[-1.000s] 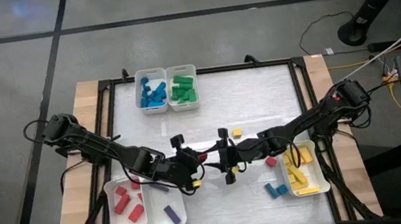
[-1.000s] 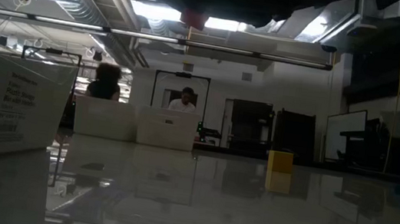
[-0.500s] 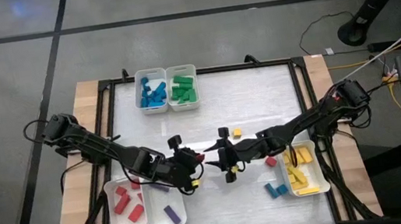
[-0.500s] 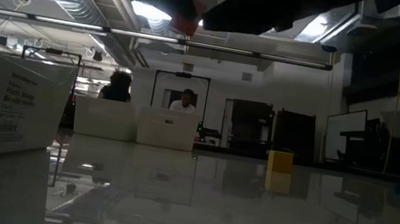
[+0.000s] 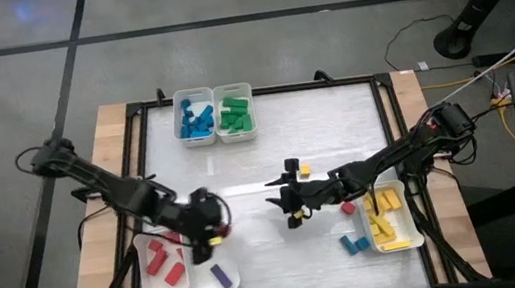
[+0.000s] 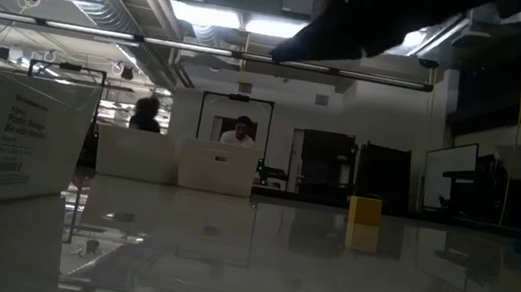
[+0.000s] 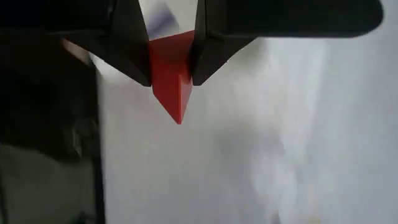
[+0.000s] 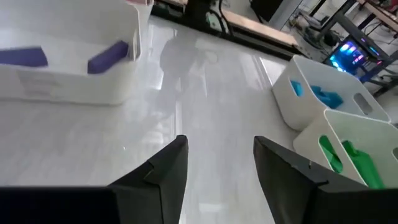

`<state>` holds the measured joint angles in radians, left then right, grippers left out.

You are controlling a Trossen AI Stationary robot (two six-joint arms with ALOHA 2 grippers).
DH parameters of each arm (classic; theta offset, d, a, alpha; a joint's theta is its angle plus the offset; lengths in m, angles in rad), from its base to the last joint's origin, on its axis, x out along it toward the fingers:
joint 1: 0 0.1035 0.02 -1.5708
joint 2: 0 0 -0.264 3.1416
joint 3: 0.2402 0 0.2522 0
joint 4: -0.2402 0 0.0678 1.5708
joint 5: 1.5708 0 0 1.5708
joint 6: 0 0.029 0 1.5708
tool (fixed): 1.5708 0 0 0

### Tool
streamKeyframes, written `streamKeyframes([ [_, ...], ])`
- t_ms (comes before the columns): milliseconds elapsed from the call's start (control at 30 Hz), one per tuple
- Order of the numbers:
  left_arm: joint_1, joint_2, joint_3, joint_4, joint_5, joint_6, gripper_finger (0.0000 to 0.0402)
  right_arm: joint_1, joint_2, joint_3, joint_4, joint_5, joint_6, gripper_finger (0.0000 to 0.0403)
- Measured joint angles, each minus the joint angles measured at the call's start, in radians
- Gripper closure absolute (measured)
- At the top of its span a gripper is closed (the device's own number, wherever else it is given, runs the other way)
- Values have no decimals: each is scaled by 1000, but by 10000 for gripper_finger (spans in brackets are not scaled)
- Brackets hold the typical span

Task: Sort blocks
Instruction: Put the red block into the bottom left white bin, then put the yellow block into the bottom right white bin

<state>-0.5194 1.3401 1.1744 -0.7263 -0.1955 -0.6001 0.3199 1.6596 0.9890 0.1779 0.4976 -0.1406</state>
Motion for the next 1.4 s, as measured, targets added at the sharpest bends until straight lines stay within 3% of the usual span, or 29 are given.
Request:
streamKeyframes([
  [267,-150,-77,-1,-322,309,-604,314,0,0,0,-124,6,0,221],
  [467,-245,-56,-2,-380,324,-869,313,0,0,0,-258,71,13,221],
  [767,-293,-11,-2,-436,324,-973,264,-73,-2,1,-376,72,117,221],
  [933,-293,0,-3,-444,323,-988,231,-168,-2,1,-488,39,396,221],
  [1133,-292,0,-3,-445,319,-947,223,-241,-2,1,-551,-30,742,221],
  [1400,-292,0,-3,-445,294,-941,222,-256,-2,1,-710,-39,967,221],
])
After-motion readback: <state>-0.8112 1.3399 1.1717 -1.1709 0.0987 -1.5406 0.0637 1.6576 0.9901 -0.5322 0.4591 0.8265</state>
